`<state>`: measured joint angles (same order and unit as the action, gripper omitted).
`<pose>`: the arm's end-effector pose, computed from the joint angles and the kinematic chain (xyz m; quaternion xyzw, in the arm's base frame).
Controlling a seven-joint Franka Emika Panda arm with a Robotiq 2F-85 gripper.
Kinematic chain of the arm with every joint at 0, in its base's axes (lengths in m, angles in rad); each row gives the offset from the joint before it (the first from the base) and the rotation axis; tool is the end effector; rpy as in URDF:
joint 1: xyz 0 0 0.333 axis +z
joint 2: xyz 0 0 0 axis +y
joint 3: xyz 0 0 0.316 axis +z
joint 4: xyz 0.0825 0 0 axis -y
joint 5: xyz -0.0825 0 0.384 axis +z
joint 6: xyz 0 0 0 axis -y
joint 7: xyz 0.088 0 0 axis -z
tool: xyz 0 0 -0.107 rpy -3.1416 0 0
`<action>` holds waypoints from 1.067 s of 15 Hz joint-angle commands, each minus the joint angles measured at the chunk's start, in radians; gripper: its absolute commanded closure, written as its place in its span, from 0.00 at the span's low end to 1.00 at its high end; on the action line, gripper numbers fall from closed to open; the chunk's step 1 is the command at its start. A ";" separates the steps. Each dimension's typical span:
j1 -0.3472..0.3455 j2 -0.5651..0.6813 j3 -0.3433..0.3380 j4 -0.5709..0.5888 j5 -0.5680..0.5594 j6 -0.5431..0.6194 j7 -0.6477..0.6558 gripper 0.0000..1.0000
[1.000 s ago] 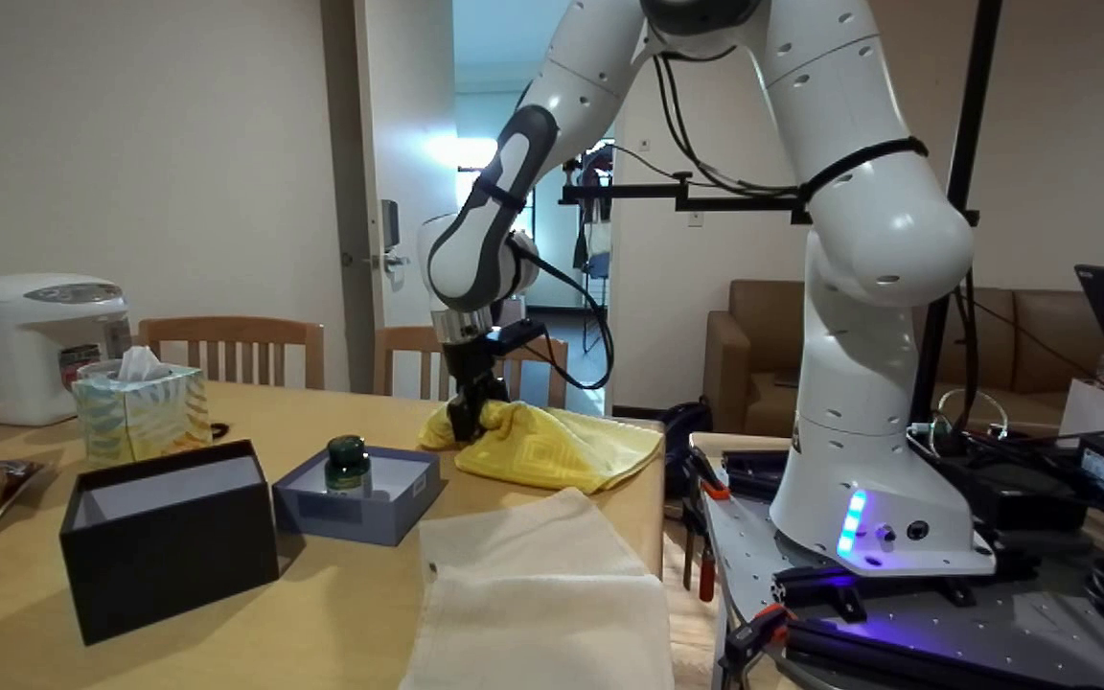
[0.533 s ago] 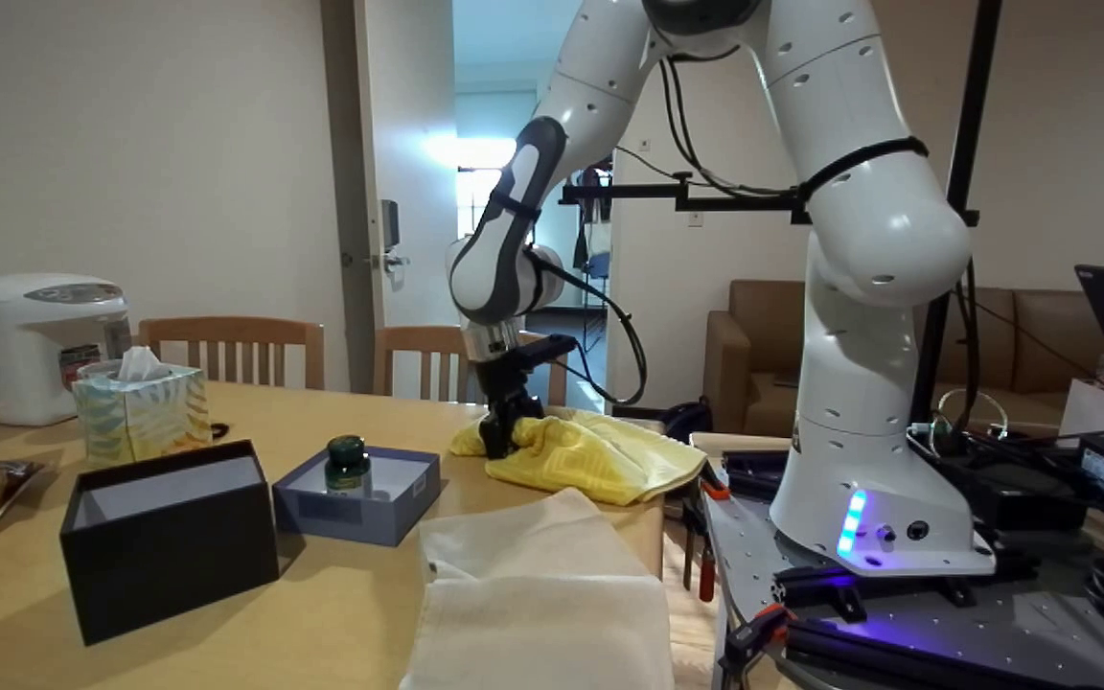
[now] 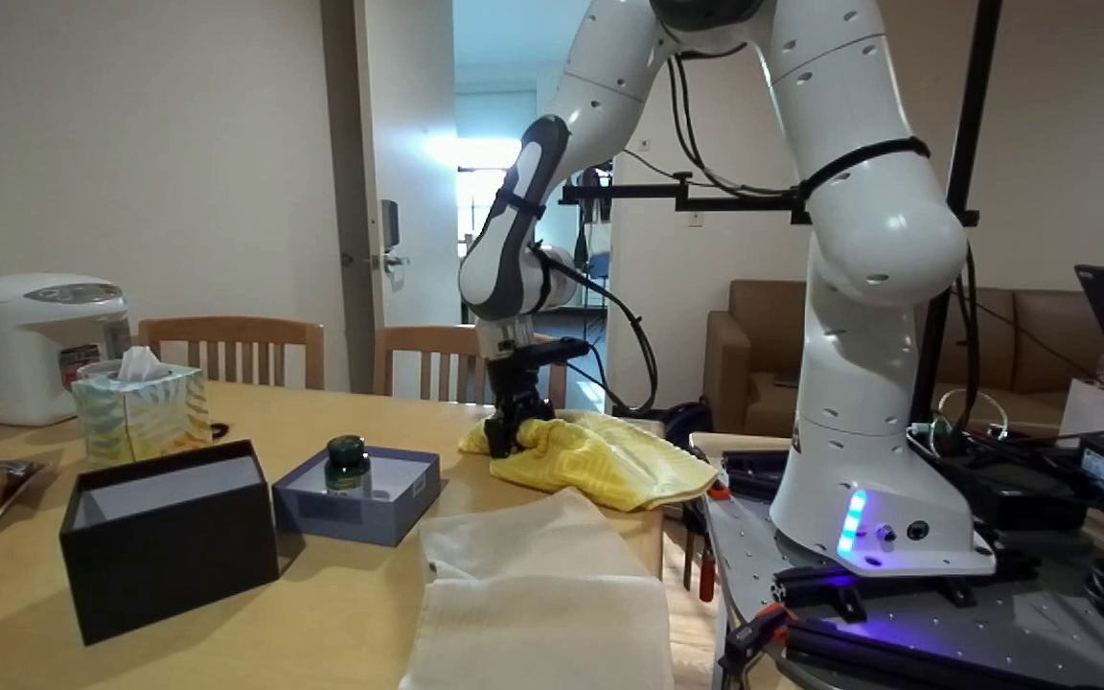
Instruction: Use the yellow towel to wipe the left part of the table
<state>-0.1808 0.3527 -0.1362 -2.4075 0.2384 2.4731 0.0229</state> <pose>0.4361 -0.1488 0.1494 -0.9530 0.2670 0.1315 0.0560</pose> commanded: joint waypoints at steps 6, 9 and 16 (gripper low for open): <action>0.008 0.102 0.086 0.142 0.061 0.268 -0.011 1.00; 0.055 0.147 0.036 0.252 -0.033 0.271 0.042 1.00; 0.114 0.255 -0.071 0.643 -0.214 0.139 0.148 1.00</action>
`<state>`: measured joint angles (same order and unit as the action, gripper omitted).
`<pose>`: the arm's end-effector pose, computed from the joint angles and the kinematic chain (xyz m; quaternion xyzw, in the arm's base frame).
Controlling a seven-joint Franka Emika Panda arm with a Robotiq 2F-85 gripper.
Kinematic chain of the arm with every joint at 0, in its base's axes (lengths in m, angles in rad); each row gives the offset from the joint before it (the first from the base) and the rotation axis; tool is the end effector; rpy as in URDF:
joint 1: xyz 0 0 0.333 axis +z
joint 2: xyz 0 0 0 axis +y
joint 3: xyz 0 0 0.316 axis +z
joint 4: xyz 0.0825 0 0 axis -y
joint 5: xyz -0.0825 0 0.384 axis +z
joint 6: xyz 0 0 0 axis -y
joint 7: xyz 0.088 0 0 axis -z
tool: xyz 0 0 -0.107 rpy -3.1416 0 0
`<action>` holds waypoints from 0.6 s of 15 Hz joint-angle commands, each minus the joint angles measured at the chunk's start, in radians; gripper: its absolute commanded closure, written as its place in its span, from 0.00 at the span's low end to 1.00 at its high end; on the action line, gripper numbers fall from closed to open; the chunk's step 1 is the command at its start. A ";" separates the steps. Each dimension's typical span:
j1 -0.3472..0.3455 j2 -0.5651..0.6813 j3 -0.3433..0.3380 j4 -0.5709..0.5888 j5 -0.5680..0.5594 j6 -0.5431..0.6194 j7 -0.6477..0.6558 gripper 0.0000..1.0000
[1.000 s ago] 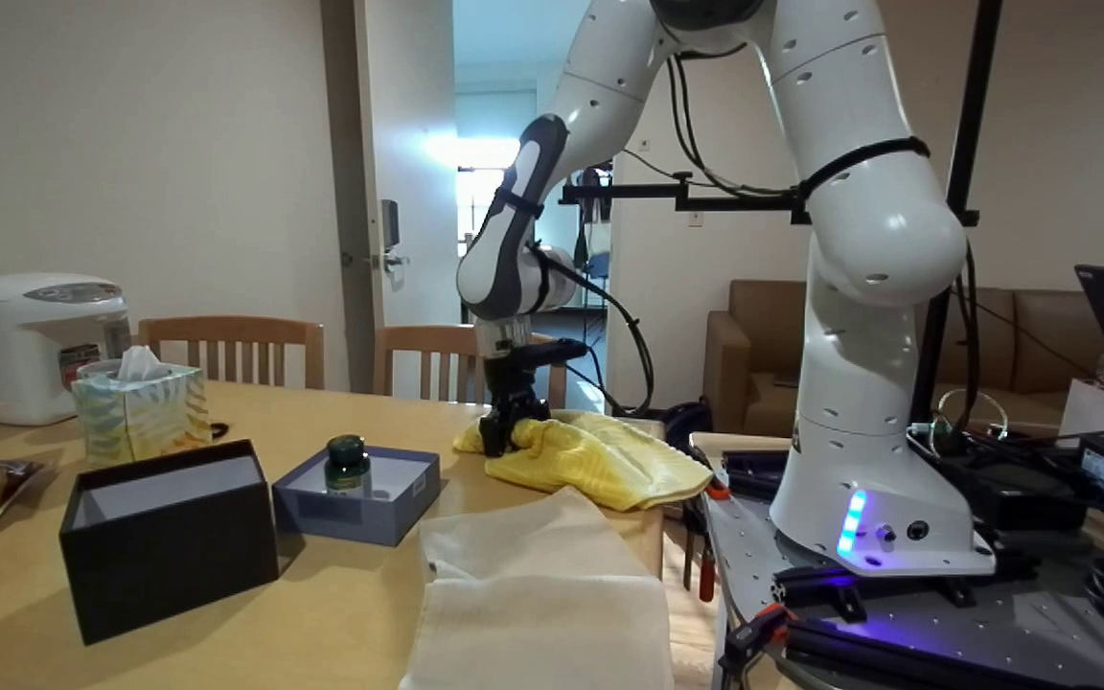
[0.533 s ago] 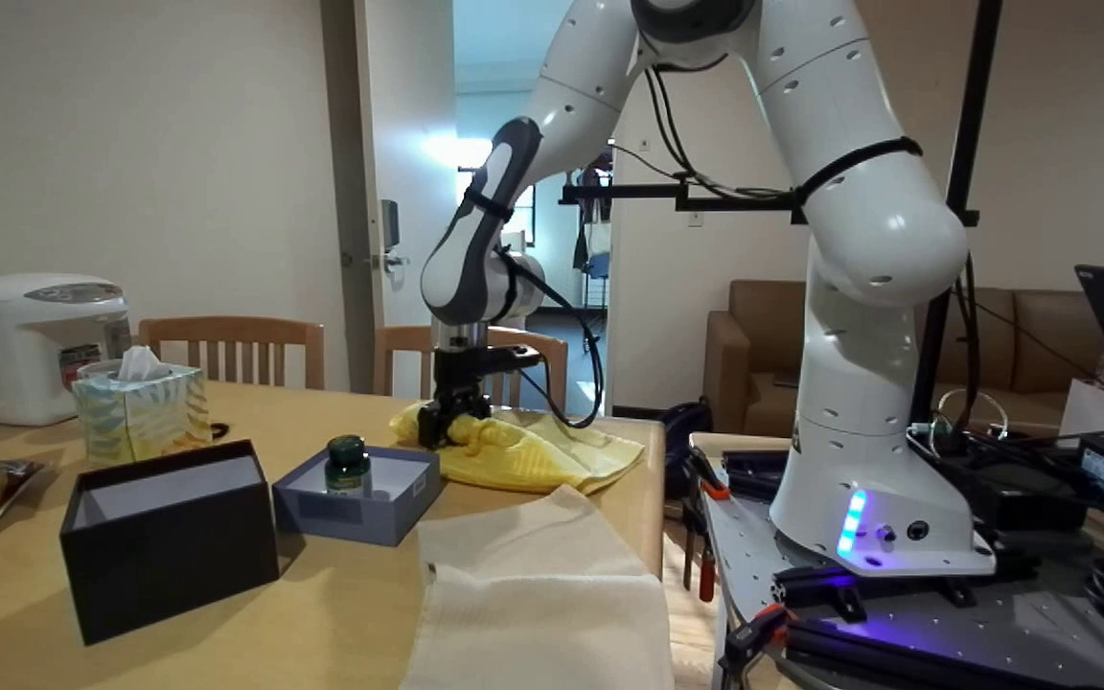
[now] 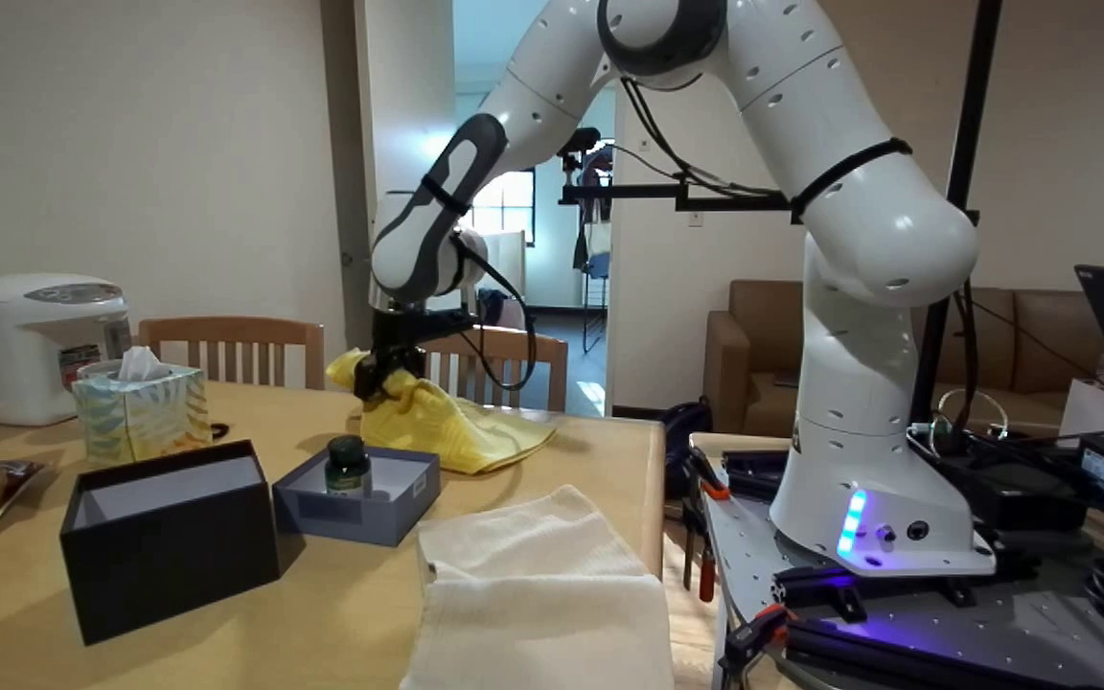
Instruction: Use the yellow towel to wipe the left part of the table
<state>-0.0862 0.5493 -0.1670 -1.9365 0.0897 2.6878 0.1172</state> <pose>0.6235 -0.1582 0.2228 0.9731 -0.2041 0.1041 0.0253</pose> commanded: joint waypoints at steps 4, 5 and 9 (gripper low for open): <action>-0.009 0.124 -0.047 0.379 -0.098 -0.202 0.042 1.00; -0.019 0.146 -0.043 0.418 -0.095 -0.231 0.036 1.00; -0.062 0.266 -0.009 0.514 -0.064 -0.282 0.010 1.00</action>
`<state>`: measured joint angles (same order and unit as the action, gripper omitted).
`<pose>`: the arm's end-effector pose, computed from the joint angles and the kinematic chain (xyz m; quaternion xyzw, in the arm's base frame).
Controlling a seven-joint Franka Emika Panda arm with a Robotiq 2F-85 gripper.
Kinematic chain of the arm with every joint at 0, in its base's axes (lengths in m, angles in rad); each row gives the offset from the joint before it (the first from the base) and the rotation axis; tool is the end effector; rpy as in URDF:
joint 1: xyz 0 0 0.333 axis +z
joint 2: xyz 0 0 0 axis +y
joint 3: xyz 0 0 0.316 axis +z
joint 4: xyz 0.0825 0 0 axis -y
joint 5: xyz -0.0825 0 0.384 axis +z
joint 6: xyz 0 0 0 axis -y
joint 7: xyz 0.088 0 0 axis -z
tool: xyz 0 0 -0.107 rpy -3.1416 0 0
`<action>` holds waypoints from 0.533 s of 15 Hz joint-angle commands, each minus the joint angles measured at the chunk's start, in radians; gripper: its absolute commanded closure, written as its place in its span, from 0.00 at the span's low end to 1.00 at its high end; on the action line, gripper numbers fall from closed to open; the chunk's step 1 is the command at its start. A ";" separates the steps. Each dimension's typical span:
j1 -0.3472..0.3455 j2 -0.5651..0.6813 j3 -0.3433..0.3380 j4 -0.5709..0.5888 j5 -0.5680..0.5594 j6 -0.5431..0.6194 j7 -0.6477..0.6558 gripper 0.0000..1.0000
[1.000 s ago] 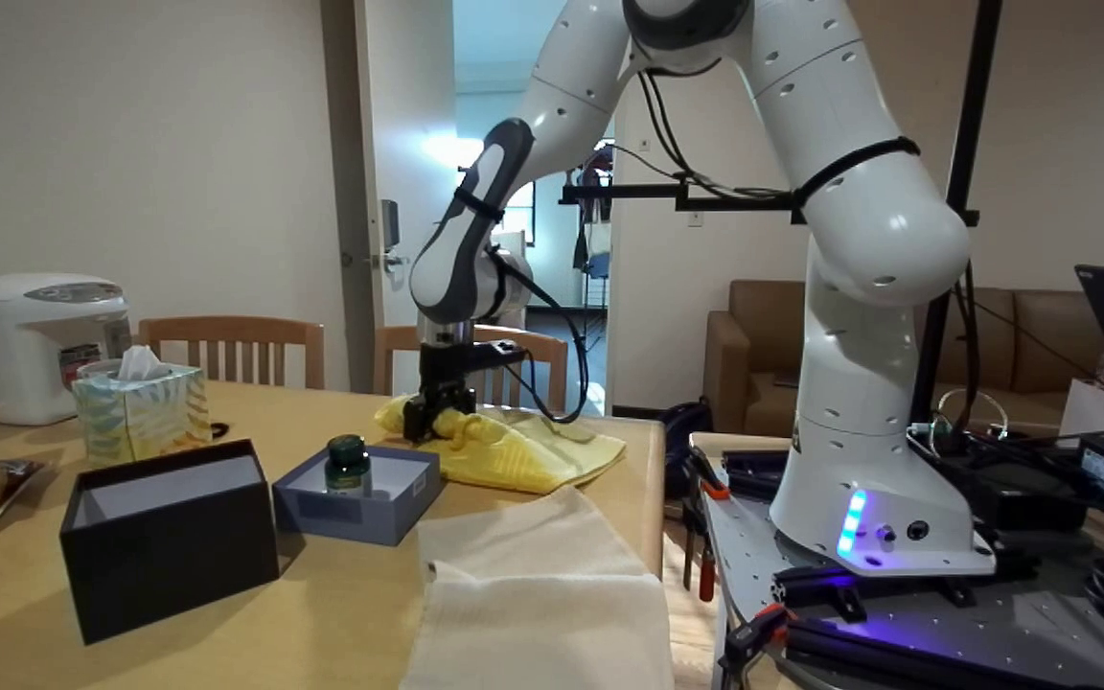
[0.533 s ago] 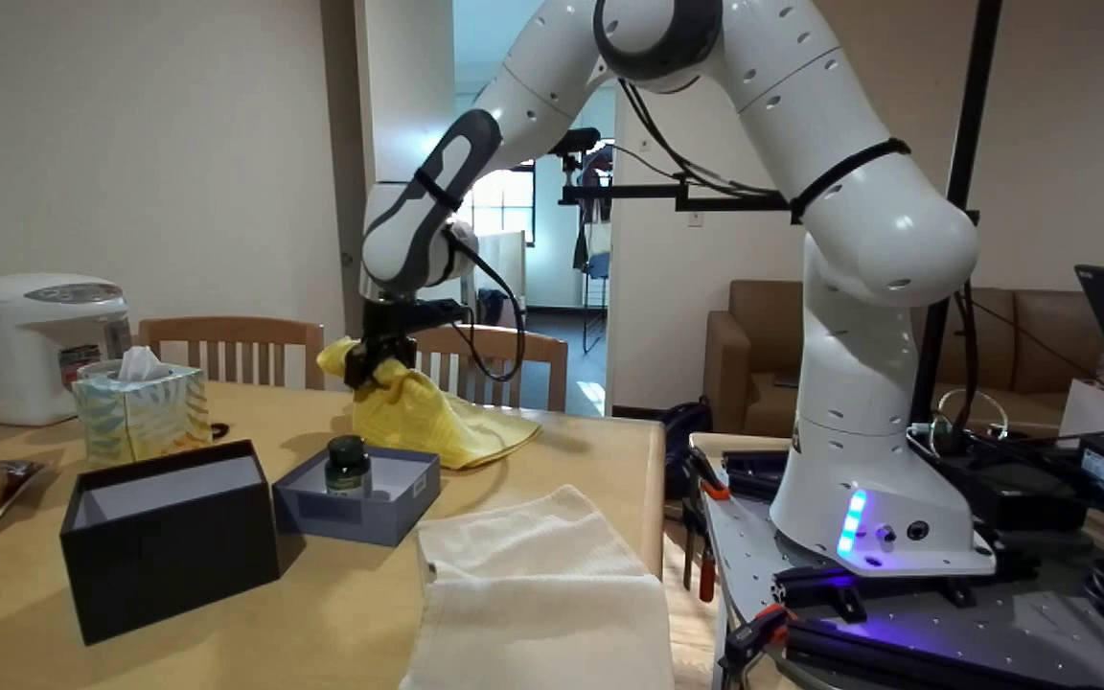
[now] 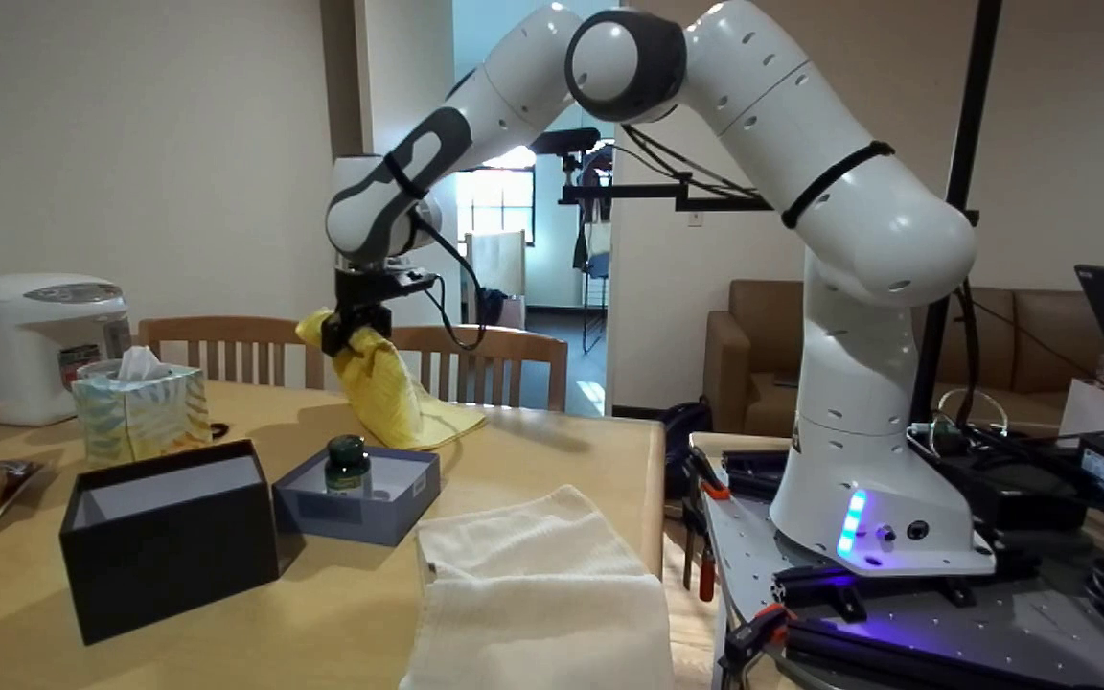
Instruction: Use the yellow towel to wipe the left part of the table
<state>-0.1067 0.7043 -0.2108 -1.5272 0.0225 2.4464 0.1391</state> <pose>0.7025 -0.2017 0.2727 0.9713 -0.2008 0.1089 0.0665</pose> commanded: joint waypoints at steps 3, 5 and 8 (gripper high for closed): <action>-0.067 0.193 0.058 0.132 0.017 -0.084 -0.020 1.00; -0.086 0.216 0.071 0.117 0.023 -0.148 -0.037 1.00; -0.091 0.174 0.055 0.042 0.014 -0.179 -0.023 1.00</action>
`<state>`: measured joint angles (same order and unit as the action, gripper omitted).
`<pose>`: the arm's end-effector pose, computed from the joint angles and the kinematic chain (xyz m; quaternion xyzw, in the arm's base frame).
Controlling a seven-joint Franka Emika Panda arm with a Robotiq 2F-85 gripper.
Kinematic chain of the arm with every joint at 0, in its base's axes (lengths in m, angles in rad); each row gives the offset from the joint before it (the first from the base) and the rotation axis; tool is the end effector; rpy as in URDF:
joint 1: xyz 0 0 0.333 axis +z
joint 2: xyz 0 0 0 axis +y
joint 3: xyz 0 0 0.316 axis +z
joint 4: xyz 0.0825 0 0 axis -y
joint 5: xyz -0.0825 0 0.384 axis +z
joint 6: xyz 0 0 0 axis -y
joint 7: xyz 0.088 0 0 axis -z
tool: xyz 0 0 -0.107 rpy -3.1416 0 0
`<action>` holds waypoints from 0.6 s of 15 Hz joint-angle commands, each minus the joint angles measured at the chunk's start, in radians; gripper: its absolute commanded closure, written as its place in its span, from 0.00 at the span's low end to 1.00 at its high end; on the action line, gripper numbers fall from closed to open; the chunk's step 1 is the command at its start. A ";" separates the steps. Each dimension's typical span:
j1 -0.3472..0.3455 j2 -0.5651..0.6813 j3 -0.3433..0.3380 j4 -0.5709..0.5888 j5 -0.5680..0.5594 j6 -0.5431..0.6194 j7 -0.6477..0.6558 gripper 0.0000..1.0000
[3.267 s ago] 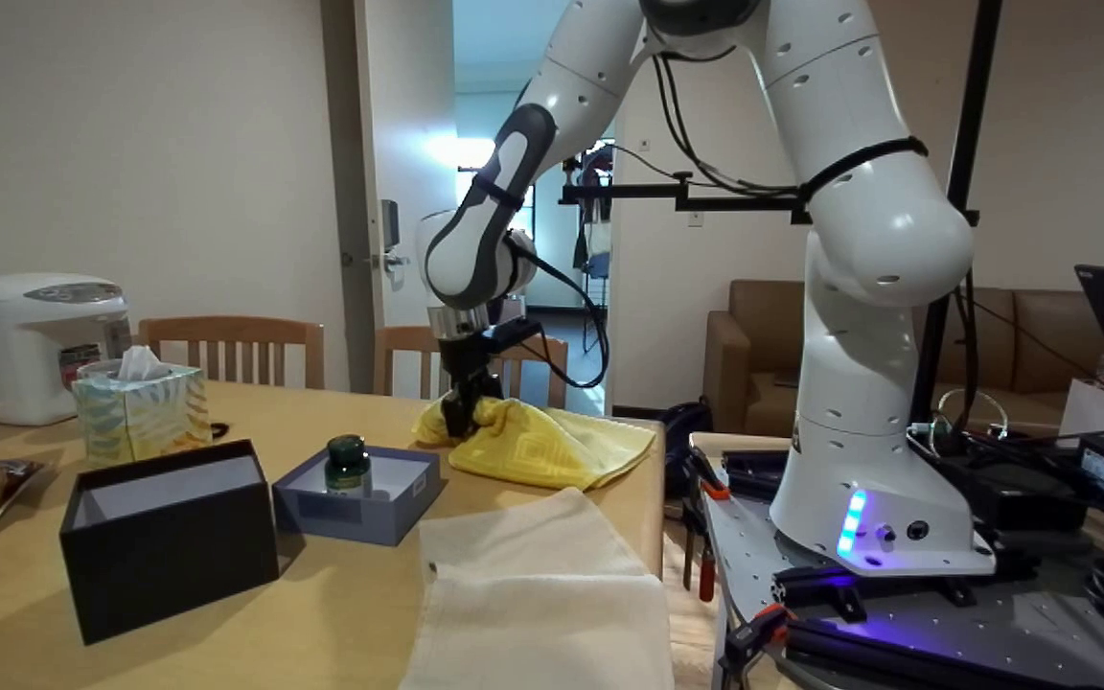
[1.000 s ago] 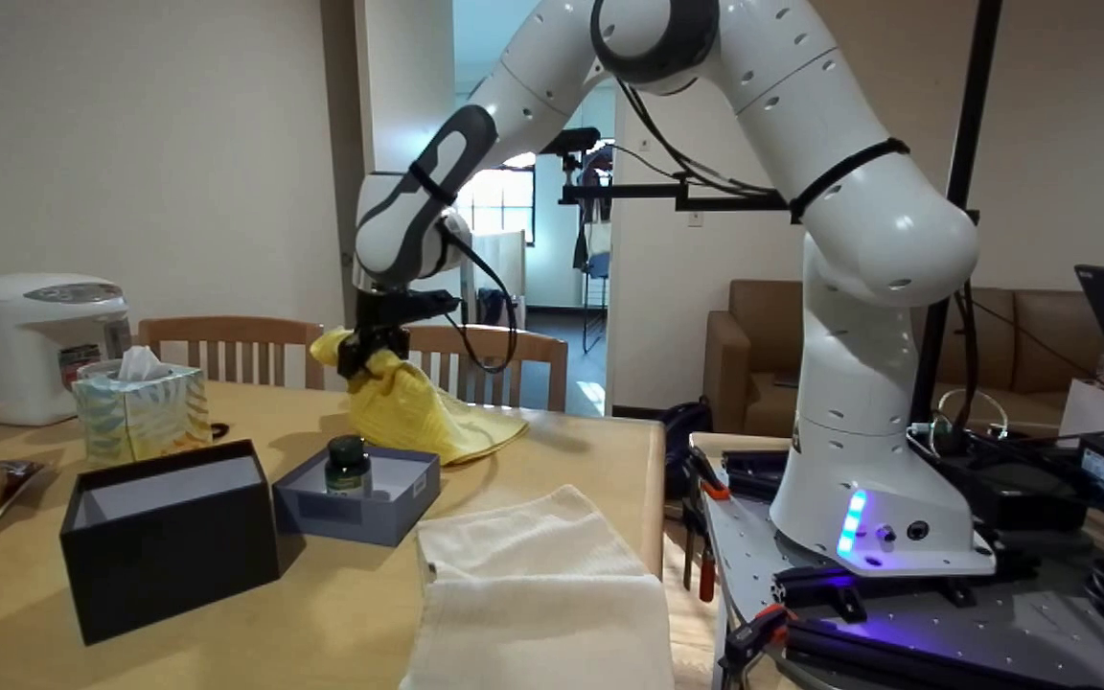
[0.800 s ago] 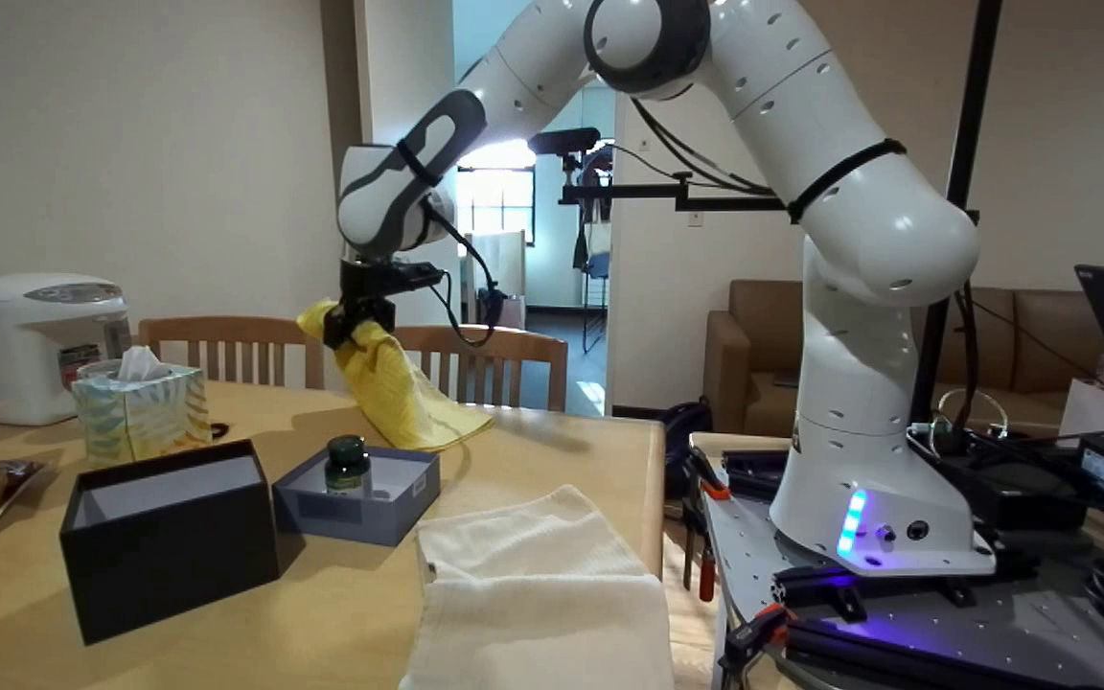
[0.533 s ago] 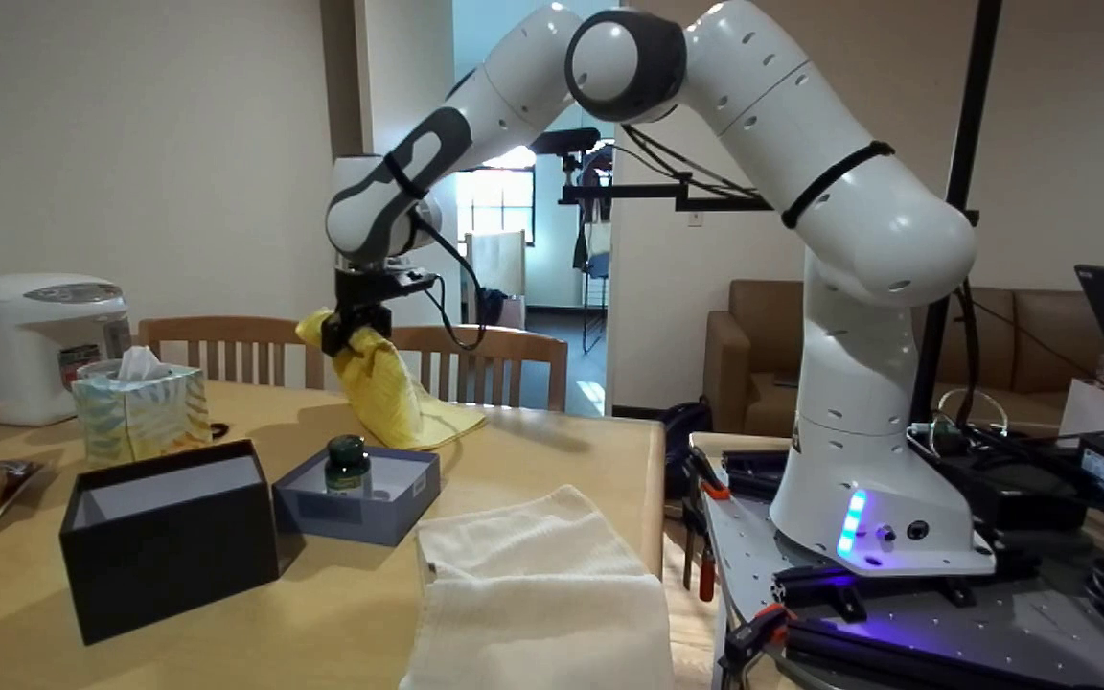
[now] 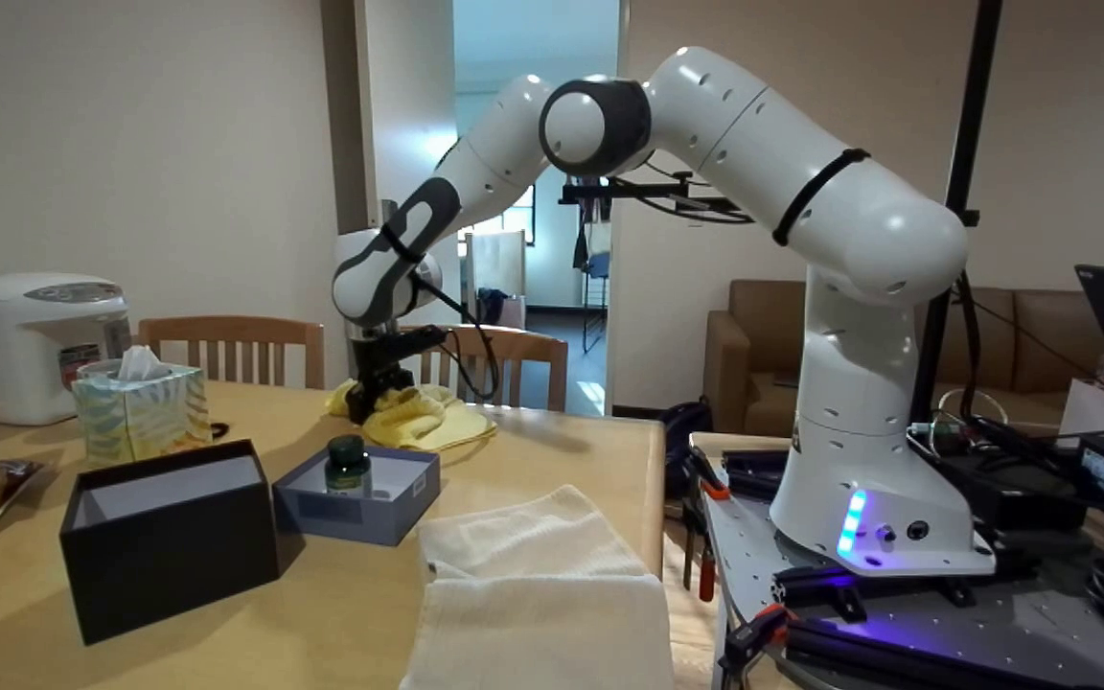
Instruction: Use the yellow towel to wipe the left part of the table
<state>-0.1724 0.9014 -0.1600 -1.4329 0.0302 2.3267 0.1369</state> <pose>0.6894 -0.2149 0.1566 0.9757 -0.2130 -0.0035 0.0515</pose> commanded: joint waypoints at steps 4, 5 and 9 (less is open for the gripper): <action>-0.025 -0.114 -0.010 -0.208 -0.002 -0.046 -0.014 1.00; -0.020 -0.138 -0.016 -0.260 -0.005 -0.040 -0.008 1.00; -0.021 -0.227 -0.004 -0.451 0.020 -0.014 -0.006 1.00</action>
<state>-0.1922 0.7487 -0.1770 -1.6918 0.0300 2.2855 0.1369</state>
